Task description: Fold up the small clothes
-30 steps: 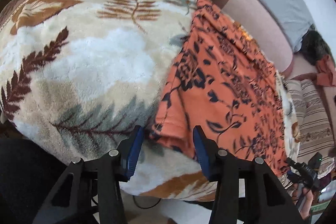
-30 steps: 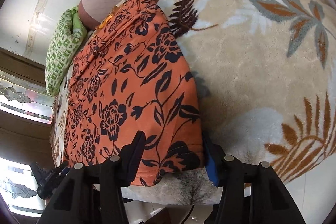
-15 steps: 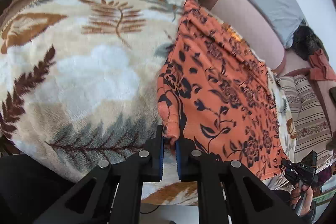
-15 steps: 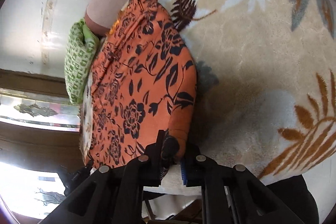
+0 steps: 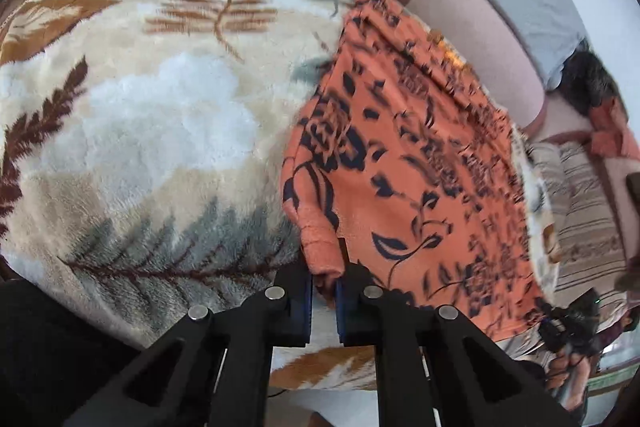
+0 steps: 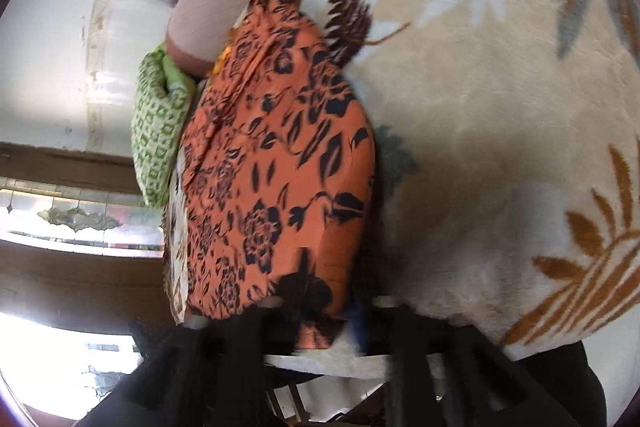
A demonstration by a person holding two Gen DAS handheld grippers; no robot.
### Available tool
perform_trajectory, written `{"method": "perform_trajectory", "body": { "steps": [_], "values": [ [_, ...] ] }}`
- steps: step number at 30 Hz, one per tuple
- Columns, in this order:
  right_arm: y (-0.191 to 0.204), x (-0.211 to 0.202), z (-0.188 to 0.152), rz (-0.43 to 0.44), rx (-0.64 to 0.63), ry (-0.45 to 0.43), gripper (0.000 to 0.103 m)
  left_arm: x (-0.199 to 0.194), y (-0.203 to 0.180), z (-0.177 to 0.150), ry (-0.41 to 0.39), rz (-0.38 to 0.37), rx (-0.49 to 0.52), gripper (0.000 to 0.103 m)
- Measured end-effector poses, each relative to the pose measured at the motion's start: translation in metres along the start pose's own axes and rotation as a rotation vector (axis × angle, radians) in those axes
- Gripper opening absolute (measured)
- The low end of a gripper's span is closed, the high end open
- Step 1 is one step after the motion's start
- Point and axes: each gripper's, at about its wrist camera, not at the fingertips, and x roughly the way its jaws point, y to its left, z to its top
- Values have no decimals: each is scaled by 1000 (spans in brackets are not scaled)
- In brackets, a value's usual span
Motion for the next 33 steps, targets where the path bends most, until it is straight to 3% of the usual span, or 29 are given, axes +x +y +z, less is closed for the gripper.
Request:
{"method": "perform_trajectory", "body": {
  "steps": [10,14,19,21,25,26,27,28,29,30,32,33],
  "values": [
    [23,-21,11,186,-10,-64,10,-44,-25,28,-98,-109,41,9],
    [50,-23,39,266,-48,-88,10,-53,-48,66,-151,-135,84,9],
    [101,-11,118,362,-116,-138,10,-41,-83,151,-215,-147,123,9],
    [122,1,165,387,-130,-175,10,-24,-97,201,-242,-138,124,9],
    [149,58,271,355,-91,-243,11,43,-120,288,-251,-58,132,14],
    [148,78,293,322,-71,-252,14,69,-124,309,-255,-7,144,21],
    [143,103,315,272,-58,-239,18,107,-123,331,-218,67,146,41],
    [134,128,330,179,-23,-207,42,133,-119,340,-146,118,123,52],
    [126,141,334,83,19,-204,85,154,-114,345,-74,181,101,59],
    [119,146,329,49,39,-236,89,168,-108,343,-45,204,104,59],
    [116,144,312,109,-26,-262,89,159,-103,332,-134,179,163,60],
    [118,139,301,60,-81,-283,89,153,-101,327,-164,190,178,64]
  ]
}}
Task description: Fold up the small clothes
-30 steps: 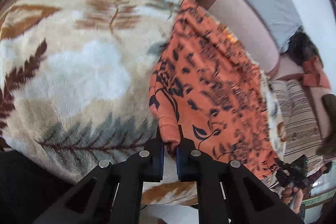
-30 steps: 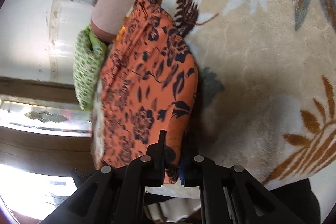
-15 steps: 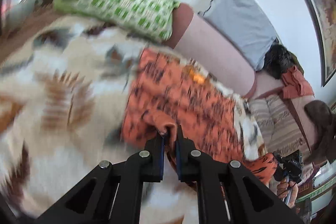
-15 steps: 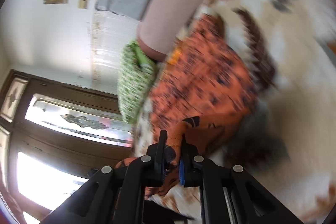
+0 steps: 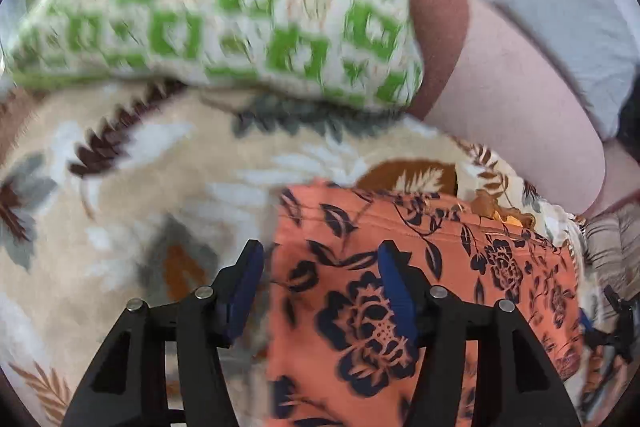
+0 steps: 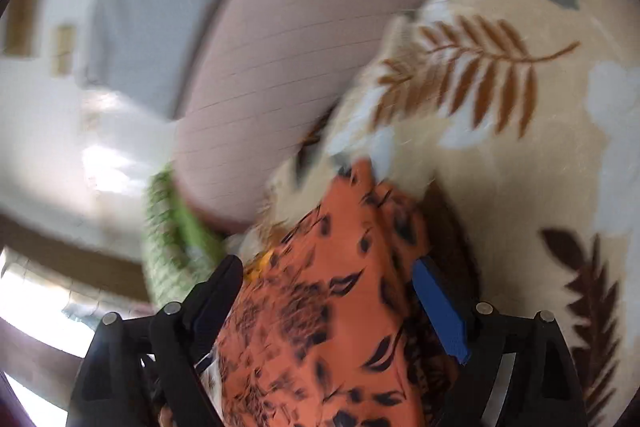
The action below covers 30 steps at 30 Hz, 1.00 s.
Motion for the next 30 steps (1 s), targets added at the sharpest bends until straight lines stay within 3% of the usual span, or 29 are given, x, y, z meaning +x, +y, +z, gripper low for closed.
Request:
{"method": "perform_trajectory", "body": {
  "steps": [4,5,6,11,12,13,14,15,16,17,19,21,25,27,30],
  "values": [
    [1,-18,-25,-73,-155,52,89,-41,26,-28,-68,-34,-12,68],
    [0,-22,-31,-78,-179,68,89,-47,33,-35,-65,-65,-31,75],
    [-3,-25,-38,-86,-205,90,89,-50,37,-44,-50,-95,-46,81],
    [-1,11,-48,-108,-259,260,89,-7,9,-74,153,-169,29,80],
    [0,24,-48,-127,-255,282,89,7,0,-78,200,-182,38,77],
    [4,27,-51,-143,-265,277,88,10,-6,-79,186,-127,48,68],
    [9,30,-53,-144,-280,279,85,11,-12,-78,174,-66,85,22],
    [14,32,-54,-133,-282,296,77,16,-15,-74,205,-88,77,19],
    [14,35,-53,-137,-270,310,36,19,-13,-69,229,-93,25,18],
    [13,38,-52,-143,-246,318,26,20,-13,-65,245,-95,6,18],
    [16,39,-51,-150,-218,325,26,16,-15,-53,254,-98,-14,17],
    [29,28,-48,-101,-190,302,25,0,-19,-44,222,-102,-1,17],
    [70,-16,-52,-29,-214,261,24,-72,-27,-32,107,-138,21,16],
    [83,-45,-65,-9,-234,251,24,-108,-25,-44,81,-152,43,16],
    [80,-94,-102,9,-244,235,24,-153,-9,-94,84,-171,51,17]
  ]
}}
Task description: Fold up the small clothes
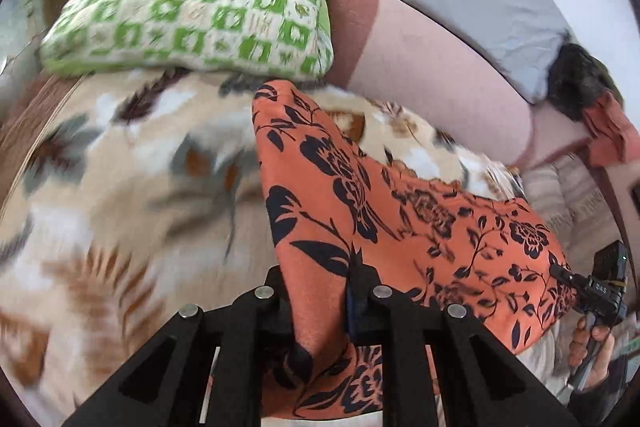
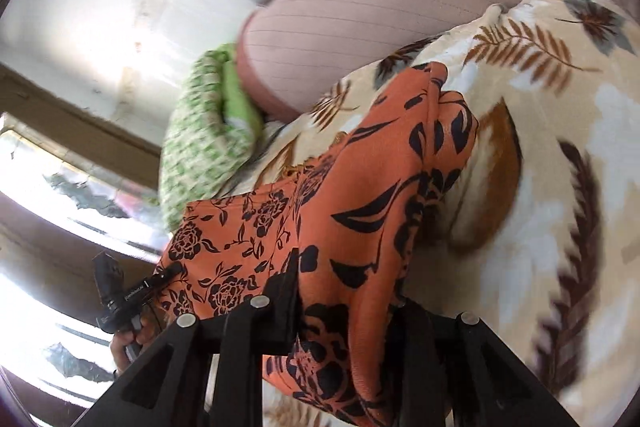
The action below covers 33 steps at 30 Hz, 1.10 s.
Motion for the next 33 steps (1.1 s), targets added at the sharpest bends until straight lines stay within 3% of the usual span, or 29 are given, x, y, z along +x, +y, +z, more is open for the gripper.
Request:
{"method": "perform_trajectory", "body": {
  "steps": [2,4,6,7,8,10,12,15,18,21,22,23,24,26,28,31,33],
  "values": [
    [-8,-12,-41,-3,5,48,25,-5,14,-46,37,27,-29,19],
    [-34,-4,-89,-42,45,144,30,16,36,-91,126,49,-70,22],
    [-67,14,-129,-145,83,246,43,49,57,-122,199,85,-110,32],
    [-79,17,-141,-174,93,245,60,49,62,-127,151,51,-116,33],
    [-81,8,-143,-144,94,187,60,42,63,-128,115,28,-116,34],
    [-75,-9,-139,-197,113,126,66,27,59,-120,98,74,-117,39],
    [-63,-32,-126,-225,82,30,68,11,53,-112,32,88,-87,49],
    [-44,-47,-106,-233,29,-35,68,-13,43,-102,-53,130,-36,53],
    [-25,-32,-94,-99,-6,6,68,-13,26,-97,-70,53,-3,54],
    [-22,2,-95,51,6,91,68,10,9,-104,-44,34,75,59],
    [-31,17,-97,25,30,110,68,30,7,-109,-6,45,90,62],
    [-44,28,-97,-58,64,126,68,40,9,-117,22,60,96,65],
    [-63,34,-99,-115,143,124,64,59,13,-122,66,123,101,63],
    [-74,20,-102,-72,241,59,62,55,7,-126,32,143,136,64],
    [-61,9,-103,-189,182,43,64,43,-3,-123,23,132,134,64],
    [-25,9,-100,-89,65,50,71,27,-10,-115,-45,55,123,67],
    [-6,23,-97,-11,5,74,72,32,-8,-109,-66,58,112,74]
  ]
}}
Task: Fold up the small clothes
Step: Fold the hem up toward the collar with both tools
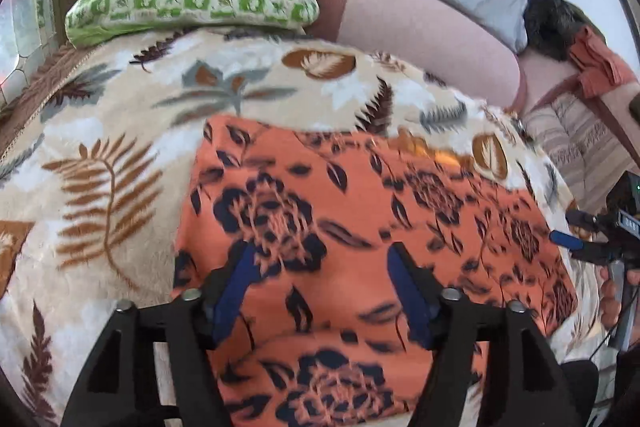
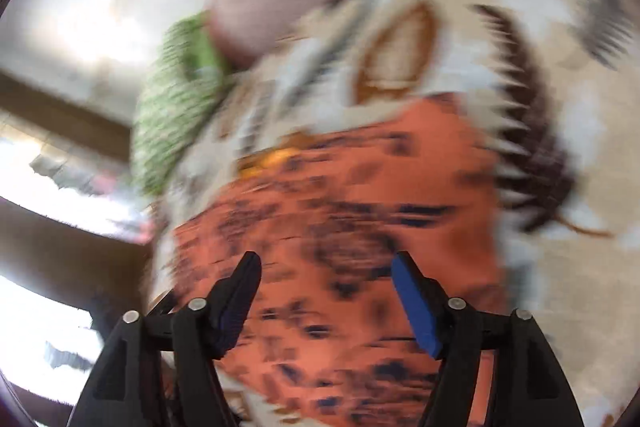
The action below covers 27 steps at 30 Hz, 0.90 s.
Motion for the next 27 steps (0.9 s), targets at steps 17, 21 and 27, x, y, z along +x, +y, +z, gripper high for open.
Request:
{"method": "perform_trajectory", "body": {
  "steps": [17,21,27],
  "values": [
    [-78,35,46,-18,253,-61,73,70,62,42,121,-118,-200,70],
    [-44,22,46,-11,95,-58,75,42,54,58,4,-170,-190,72],
    [-90,30,54,15,275,-105,75,85,51,59,129,-51,-141,72]
  ]
}}
